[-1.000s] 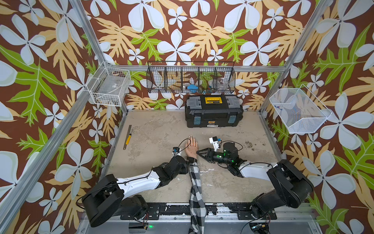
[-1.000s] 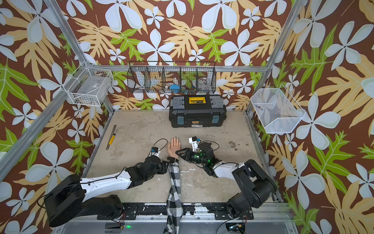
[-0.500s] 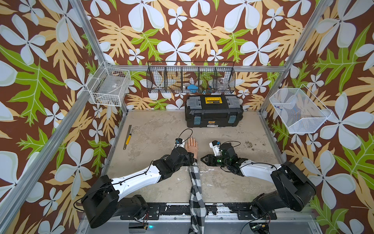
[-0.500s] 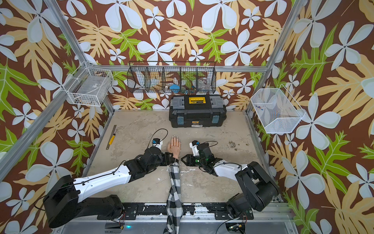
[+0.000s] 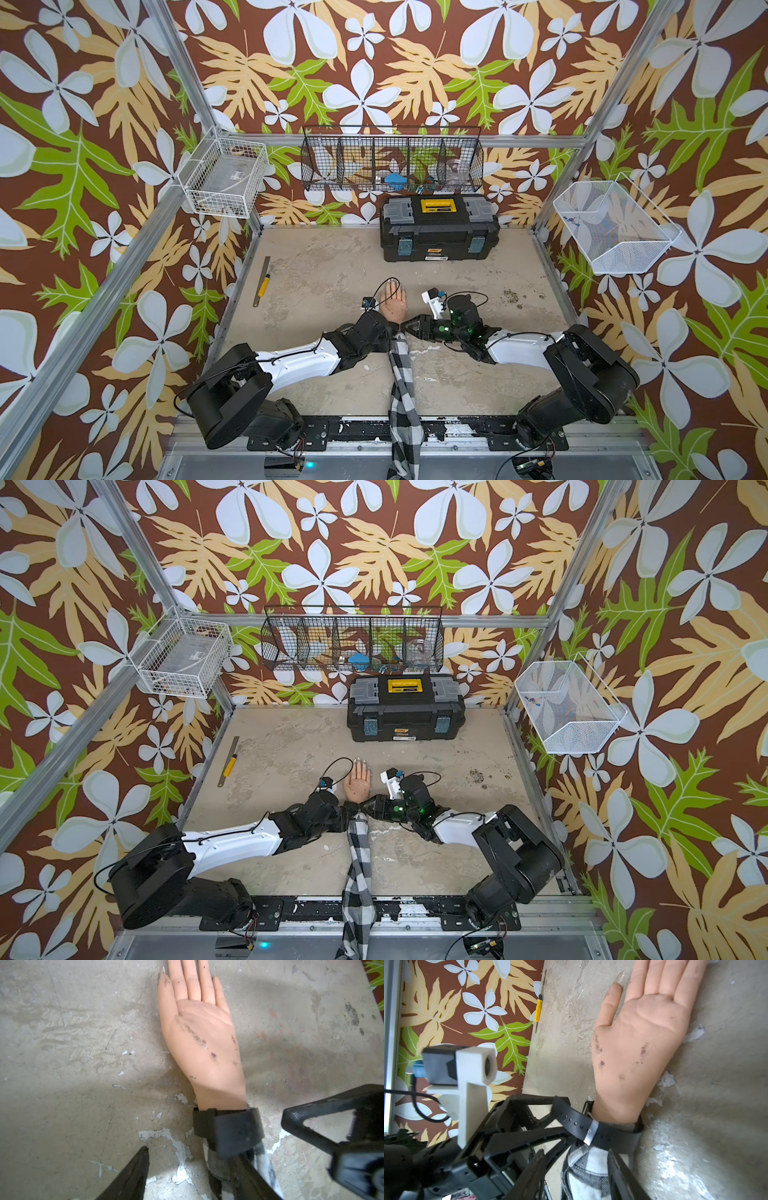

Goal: Take off the watch
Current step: Untie the watch from the hand.

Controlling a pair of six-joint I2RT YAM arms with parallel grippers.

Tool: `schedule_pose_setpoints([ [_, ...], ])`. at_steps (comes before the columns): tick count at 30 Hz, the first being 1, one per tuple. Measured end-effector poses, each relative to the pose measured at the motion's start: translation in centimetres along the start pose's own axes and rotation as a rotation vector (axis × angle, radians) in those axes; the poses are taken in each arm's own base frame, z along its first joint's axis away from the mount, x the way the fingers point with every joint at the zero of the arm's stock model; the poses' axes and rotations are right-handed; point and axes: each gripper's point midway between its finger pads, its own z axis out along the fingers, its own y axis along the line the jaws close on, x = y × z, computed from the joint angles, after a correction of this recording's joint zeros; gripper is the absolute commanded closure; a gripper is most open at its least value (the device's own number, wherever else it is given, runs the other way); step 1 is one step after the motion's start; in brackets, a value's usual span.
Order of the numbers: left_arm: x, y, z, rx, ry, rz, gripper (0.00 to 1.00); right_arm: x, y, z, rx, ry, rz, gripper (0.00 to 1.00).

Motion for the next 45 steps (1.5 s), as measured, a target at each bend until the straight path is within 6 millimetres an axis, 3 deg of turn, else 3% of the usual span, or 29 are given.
schedule_pose_setpoints([
  [8, 0.1, 0.2, 0.0, 0.015, -0.017, -0.02, 0.39, 0.2, 0.8, 0.9, -0.034, 0.017, 0.022, 0.51],
  [16, -2.6, -0.9, -2.6, 0.076, -0.116, -0.051, 0.38, 0.2, 0.5, 1.2, -0.03, 0.015, 0.041, 0.51],
  [24, -3.5, 0.1, -2.2, 0.134, -0.116, -0.15, 0.39, 0.2, 0.4, 1.3, -0.037, 0.008, 0.045, 0.51],
  [36, -3.1, -2.5, -1.9, 0.373, -0.051, -0.266, 0.48, 0.2, 0.1, 1.3, -0.047, -0.001, 0.082, 0.51],
  [45, -3.0, -2.3, -1.4, 0.38, -0.046, -0.295, 0.56, 0.2, 0.1, 1.4, -0.05, -0.003, 0.083, 0.51],
])
